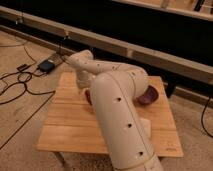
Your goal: Place the pepper on the white sponge
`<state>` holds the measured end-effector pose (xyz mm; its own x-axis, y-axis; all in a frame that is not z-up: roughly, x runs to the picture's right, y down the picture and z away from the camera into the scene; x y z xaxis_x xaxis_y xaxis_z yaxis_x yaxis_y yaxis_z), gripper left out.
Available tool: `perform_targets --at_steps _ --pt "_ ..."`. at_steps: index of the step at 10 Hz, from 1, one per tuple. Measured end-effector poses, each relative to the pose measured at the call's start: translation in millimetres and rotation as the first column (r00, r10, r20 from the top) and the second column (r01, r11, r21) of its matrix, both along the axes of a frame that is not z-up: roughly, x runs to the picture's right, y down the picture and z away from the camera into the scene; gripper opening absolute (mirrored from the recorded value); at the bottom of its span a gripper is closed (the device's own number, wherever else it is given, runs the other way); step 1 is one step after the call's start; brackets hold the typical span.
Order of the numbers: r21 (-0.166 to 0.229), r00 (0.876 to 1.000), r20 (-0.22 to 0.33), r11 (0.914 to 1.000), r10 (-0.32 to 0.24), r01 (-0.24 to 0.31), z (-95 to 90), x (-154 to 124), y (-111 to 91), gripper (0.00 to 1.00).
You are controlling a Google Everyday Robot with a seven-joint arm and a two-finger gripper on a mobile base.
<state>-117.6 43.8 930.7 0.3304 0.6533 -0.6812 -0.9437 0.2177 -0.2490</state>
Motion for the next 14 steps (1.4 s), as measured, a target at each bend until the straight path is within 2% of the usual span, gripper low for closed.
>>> perform_targets --at_steps 5,11,14 --pt "-0.024 1.000 0.004 0.9995 -0.021 0.021 22.0 7 7 0.65" --pt "-0.058 0.999 -0.001 0.9970 -0.052 0.052 30.9 6 18 0.64" --pt "-0.061 0.999 -0.011 0.9970 -0.048 0.047 32.7 7 18 0.37"
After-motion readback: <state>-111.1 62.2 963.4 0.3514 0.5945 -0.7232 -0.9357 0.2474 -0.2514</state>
